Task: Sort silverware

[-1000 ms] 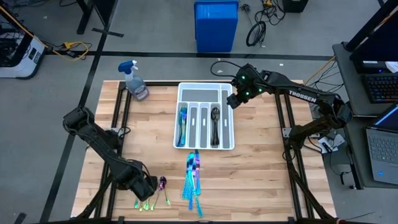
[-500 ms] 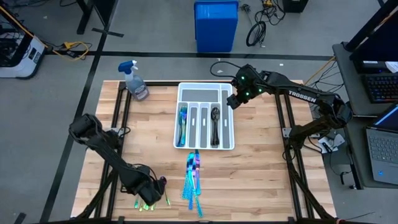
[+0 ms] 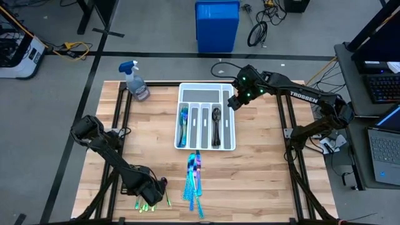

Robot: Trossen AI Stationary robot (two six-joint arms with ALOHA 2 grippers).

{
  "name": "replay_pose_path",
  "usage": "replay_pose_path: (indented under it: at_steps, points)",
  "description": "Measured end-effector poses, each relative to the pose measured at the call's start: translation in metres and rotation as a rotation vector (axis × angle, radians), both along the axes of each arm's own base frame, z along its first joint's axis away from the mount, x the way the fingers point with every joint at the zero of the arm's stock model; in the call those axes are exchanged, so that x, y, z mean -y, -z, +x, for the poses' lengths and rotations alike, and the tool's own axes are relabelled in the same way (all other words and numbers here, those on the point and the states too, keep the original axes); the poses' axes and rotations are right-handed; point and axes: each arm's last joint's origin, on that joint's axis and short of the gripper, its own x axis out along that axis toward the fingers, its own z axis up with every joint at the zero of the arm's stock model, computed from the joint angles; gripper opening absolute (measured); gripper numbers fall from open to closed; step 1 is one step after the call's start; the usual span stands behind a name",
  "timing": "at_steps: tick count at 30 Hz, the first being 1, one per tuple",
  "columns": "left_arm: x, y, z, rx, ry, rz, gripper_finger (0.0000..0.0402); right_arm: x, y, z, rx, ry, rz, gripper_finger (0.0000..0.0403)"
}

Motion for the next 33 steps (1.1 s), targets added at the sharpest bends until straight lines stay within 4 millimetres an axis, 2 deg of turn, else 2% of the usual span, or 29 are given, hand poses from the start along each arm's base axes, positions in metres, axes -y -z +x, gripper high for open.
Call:
replay_pose_path:
  at_steps: [4,10,18,21,26,33]
  points:
    - [0.001,-0.008,0.001,0.015,-0.004,-0.018,0.0299,0.000,0.000,0.000,0.001,0.003,0.002,0.0096]
    - [-0.005,-0.009,-0.006,-0.067,0.006,0.034,0.0307,0.000,0.000,0.000,0.001,0.003,0.002,0.0096]
    - [-0.007,-0.003,-0.013,-0.102,0.033,0.063,0.0383,0.000,0.000,0.000,0.001,0.017,0.012,0.0096]
    - [-0.005,0.000,-0.014,-0.088,0.038,0.048,0.0397,0.000,0.000,0.000,0.001,0.017,0.013,0.0096]
    - [-0.001,0.013,-0.013,0.003,0.048,-0.027,0.0384,0.000,0.000,0.001,0.007,0.018,0.009,0.0096]
    - [-0.004,0.021,-0.016,0.011,0.050,-0.042,0.0356,0.000,-0.001,0.001,0.008,0.017,0.008,0.0096]
